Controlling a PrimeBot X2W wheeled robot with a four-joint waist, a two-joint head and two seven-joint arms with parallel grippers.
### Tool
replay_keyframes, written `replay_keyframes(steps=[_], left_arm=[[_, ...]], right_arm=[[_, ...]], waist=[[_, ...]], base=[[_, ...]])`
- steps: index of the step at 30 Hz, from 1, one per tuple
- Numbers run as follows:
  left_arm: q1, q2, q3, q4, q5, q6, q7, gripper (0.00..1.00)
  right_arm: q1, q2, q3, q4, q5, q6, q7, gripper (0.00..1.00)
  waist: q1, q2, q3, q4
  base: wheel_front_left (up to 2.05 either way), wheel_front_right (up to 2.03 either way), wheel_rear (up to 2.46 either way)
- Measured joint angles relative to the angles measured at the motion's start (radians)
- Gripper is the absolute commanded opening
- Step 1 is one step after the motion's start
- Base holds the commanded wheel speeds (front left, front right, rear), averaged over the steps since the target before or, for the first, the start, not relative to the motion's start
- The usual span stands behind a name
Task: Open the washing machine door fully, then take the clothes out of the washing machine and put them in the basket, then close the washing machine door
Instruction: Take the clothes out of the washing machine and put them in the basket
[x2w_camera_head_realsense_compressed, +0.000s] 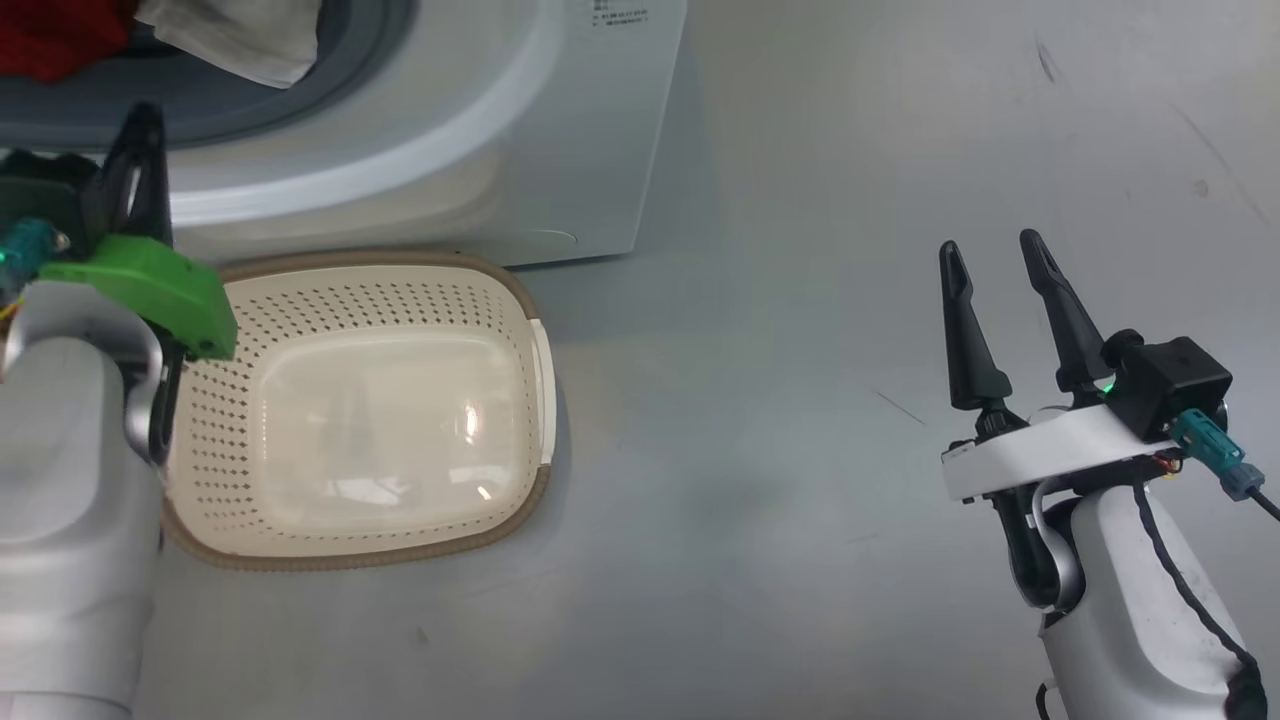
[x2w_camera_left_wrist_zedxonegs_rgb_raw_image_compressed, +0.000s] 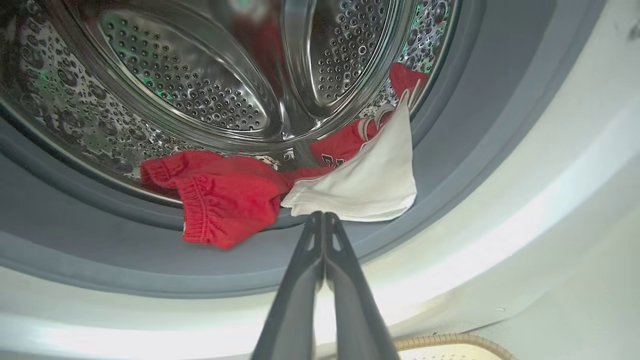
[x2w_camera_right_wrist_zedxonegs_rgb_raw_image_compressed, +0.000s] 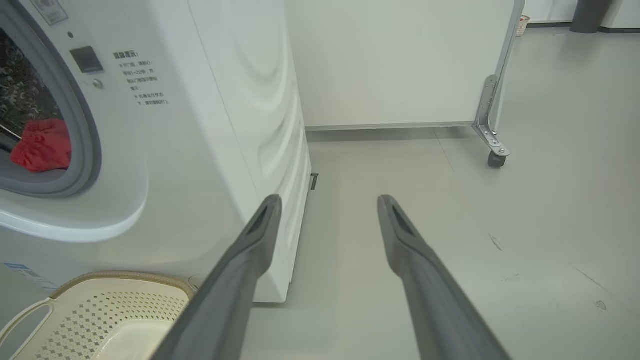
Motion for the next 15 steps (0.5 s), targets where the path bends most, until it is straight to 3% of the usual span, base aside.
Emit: replay_keyframes(steps=[3, 13, 14, 15], left_arm=[[0.056, -0.014, -0.002, -0.001, -0.004, -0.008, -0.053, 0.00], [0.242, -0.067, -0.005, -0.062, -0.075, -0.044, -0.071, 0.00], [0.259, -0.068, -0.005, -0.069, -0.085, -0.048, -0.071, 0.31], [0.278, -0.069, -0.001, -0.075, -0.099, -0.051, -0.071, 0.55]], right_arm=[[0.020, -0.009, -0.009, 0.005, -0.008, 0.007, 0.000, 1.00], [0.110, -0.014, -0.021, 0.023, -0.015, 0.016, 0.000, 1.00], [0.124, -0.013, -0.024, 0.026, -0.015, 0.016, 0.000, 1.00], [0.137, -0.012, -0.024, 0.028, -0.015, 0.016, 0.000, 1.00]], waist=[[0.0000, 0.0000, -0.038, 0.022], [0.0000, 0.0000, -0.177, 0.093], [0.0000, 0.0000, -0.191, 0.100], [-0.0001, 0.0000, -0.205, 0.106]], base=[[0.00, 0.00, 0.00], [0.00, 0.00, 0.00], [0.00, 0.00, 0.00], [0.00, 0.00, 0.00]])
